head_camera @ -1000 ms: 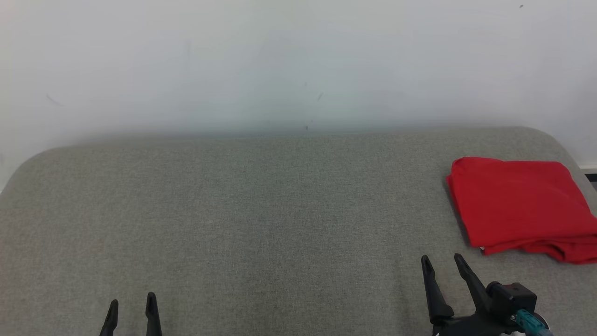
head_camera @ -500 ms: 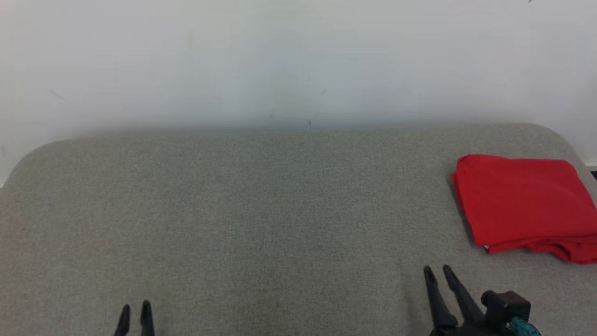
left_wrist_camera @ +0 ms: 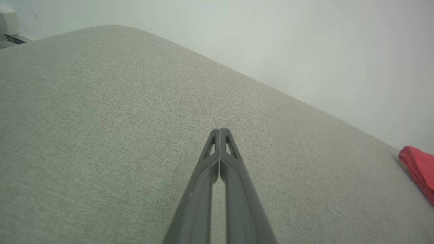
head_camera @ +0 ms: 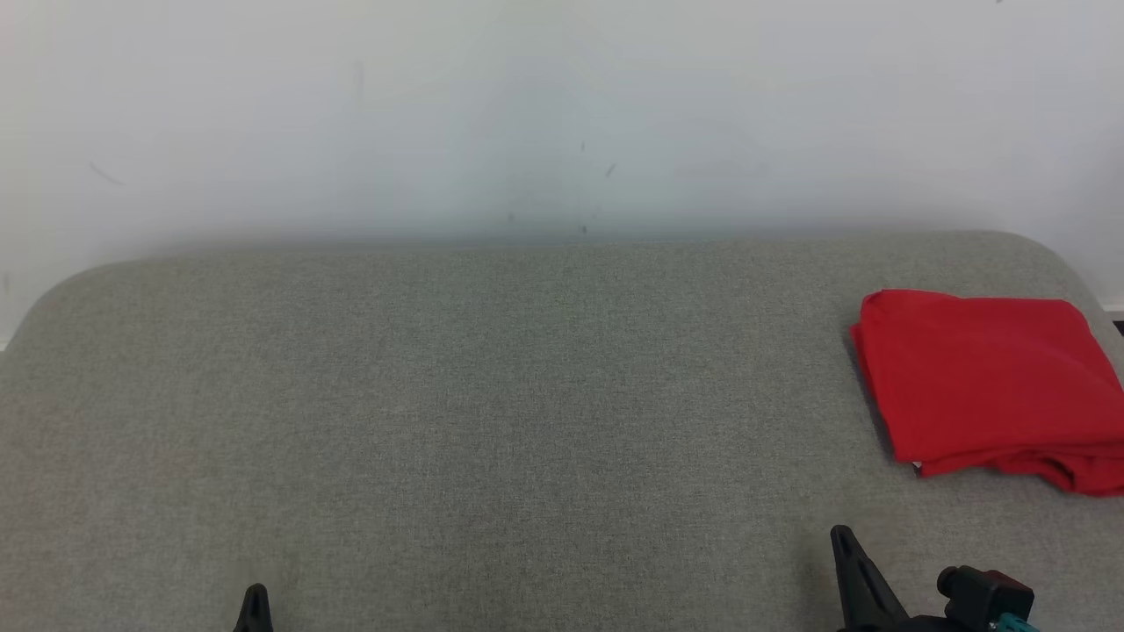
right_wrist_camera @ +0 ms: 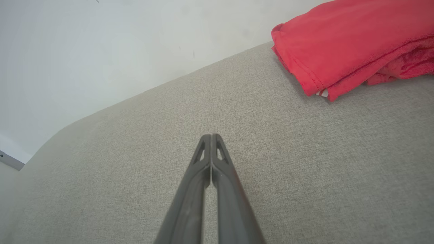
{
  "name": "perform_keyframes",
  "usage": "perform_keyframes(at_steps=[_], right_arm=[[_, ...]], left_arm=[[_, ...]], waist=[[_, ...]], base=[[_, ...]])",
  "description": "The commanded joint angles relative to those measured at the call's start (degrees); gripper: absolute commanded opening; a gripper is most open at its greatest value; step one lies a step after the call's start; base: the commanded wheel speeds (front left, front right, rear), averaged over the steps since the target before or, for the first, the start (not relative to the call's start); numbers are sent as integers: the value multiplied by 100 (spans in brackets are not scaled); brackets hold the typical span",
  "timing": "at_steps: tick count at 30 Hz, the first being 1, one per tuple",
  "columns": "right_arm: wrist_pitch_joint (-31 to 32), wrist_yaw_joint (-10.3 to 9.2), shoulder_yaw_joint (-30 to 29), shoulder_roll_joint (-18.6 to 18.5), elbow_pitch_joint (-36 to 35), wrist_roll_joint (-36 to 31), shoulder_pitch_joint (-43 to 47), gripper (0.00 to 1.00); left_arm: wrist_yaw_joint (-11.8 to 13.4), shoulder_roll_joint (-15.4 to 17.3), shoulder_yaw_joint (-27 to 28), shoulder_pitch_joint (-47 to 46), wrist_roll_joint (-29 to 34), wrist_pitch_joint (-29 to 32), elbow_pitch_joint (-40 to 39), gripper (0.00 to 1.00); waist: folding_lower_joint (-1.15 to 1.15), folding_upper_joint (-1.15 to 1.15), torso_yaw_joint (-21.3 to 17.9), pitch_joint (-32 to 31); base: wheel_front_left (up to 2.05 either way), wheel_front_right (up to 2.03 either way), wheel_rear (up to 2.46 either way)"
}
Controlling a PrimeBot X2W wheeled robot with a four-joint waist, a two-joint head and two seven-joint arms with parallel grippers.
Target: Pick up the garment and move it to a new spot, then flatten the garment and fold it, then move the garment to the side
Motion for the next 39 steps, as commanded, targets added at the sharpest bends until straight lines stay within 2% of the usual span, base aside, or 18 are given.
perform_keyframes(at_steps=[1, 20, 39], right_arm=[[41, 0, -45, -1, -104, 298, -179, 0], [307, 1, -267, -2, -215, 2077, -323, 0], [503, 2, -429, -3, -289, 3382, -417, 0]], left_arm=[[-23, 24, 36, -206, -275, 62, -67, 0], [-55, 38, 113, -553, -1982, 585, 27, 0], [-85, 50, 174, -800, -3224, 974, 98, 0]], waist=[[0, 0, 1, 2], [0, 0, 12, 29], [0, 0, 22, 53]], base=[[0, 0, 0], [0, 0, 0], [0, 0, 0]])
